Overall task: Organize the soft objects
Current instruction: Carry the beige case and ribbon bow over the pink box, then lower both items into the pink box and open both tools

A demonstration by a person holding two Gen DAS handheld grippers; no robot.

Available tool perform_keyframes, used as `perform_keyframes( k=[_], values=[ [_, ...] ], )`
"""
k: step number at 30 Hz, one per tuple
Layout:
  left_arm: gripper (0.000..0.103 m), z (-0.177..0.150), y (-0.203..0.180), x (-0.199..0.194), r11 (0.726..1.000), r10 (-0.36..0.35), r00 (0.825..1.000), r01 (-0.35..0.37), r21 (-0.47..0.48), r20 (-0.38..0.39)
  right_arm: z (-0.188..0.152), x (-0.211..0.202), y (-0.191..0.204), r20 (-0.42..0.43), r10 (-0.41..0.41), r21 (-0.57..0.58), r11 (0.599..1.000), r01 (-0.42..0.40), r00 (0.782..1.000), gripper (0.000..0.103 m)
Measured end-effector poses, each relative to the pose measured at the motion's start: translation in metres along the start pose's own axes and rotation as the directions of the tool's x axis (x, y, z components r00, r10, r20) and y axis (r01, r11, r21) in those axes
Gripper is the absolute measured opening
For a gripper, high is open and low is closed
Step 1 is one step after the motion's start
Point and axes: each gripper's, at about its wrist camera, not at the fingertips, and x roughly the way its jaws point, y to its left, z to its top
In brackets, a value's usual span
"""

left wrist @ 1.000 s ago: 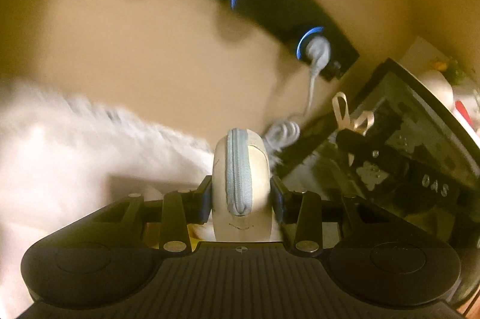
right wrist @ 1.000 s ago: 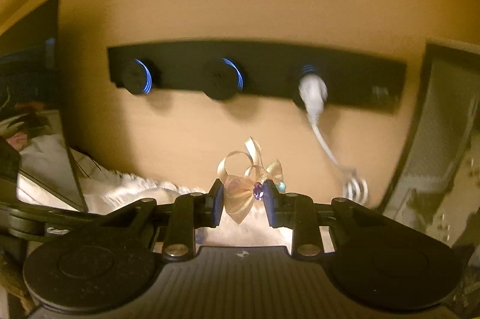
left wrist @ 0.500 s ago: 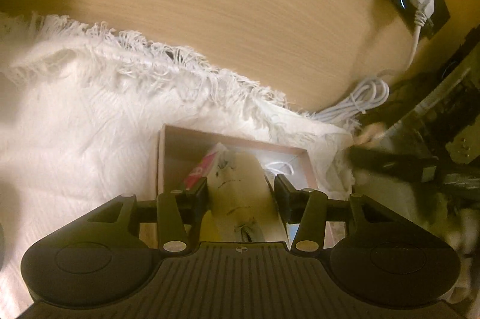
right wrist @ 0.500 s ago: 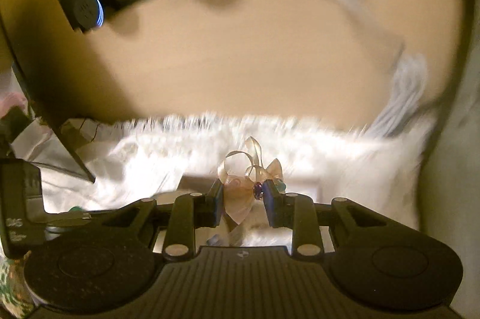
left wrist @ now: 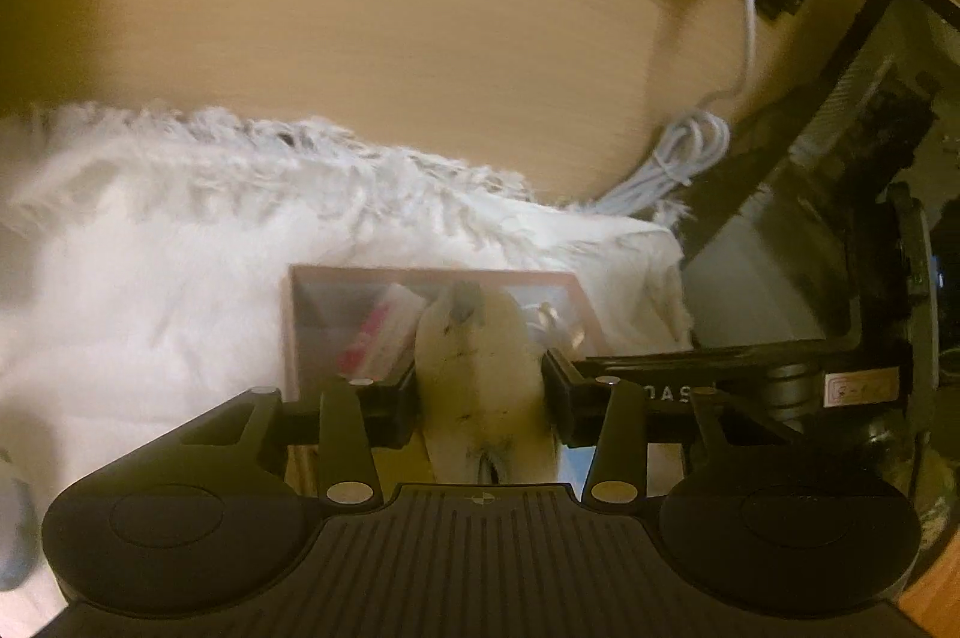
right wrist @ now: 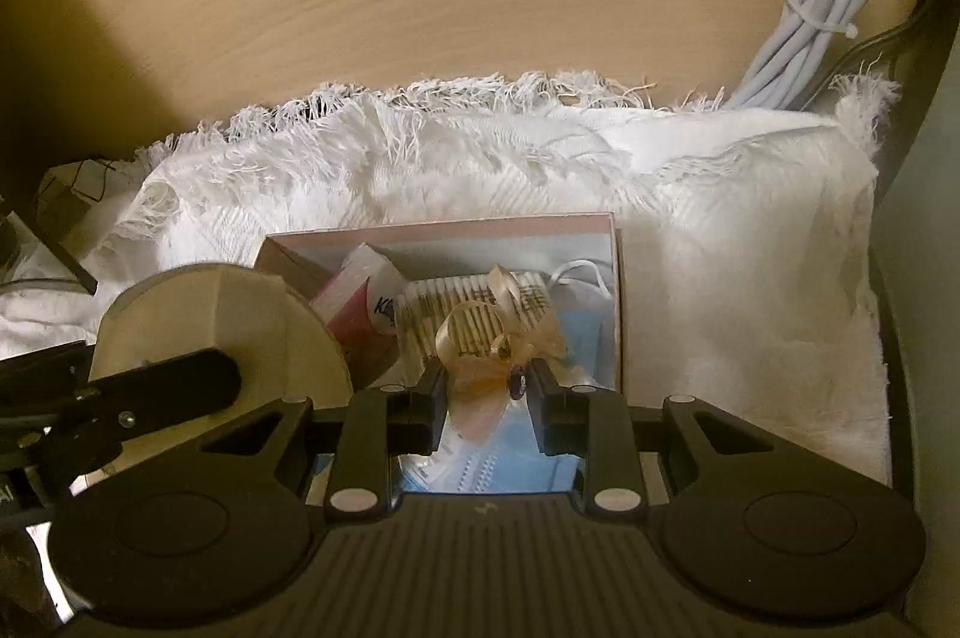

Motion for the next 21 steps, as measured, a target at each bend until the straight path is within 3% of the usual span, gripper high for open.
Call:
perform_keyframes(
  k=[4,7,10,13,18,21],
  values=[
    [0.045,0.000,-0.007,0.004,1.000,-0.028,0.999,0.028,0.009,-0.018,-0.001,-0.009,0.001,0.015,0.021,-0.007,1.000,-0.021,1.000,0.028],
    [0.044,0.001,0.000,0.010,0.990,-0.125,0.990,0.120,-0.080,-0.059,-0.001,-0.018,-0.001,0.033,0.054,0.007,0.998,-0.054,0.998,0.027],
    [0.044,0.000,0.003,0.015,0.975,-0.186,0.981,0.176,-0.134,-0.062,-0.004,-0.023,-0.001,0.043,0.011,-0.009,1.000,-0.011,0.999,0.028],
    [0.045,0.001,0.002,0.017,0.978,-0.167,0.985,0.160,-0.132,-0.047,-0.008,-0.026,-0.003,0.041,0.004,-0.007,1.000,-0.003,0.999,0.028],
    [0.051,0.005,0.008,0.027,0.993,-0.064,0.997,0.059,-0.105,-0.048,-0.011,-0.034,0.002,0.074,-0.026,-0.028,0.999,0.028,0.997,0.029],
    [0.053,0.009,0.014,0.024,0.993,-0.037,0.998,0.032,-0.115,-0.045,-0.011,-0.042,0.008,0.096,-0.037,-0.054,0.998,0.042,0.995,0.037]
  ],
)
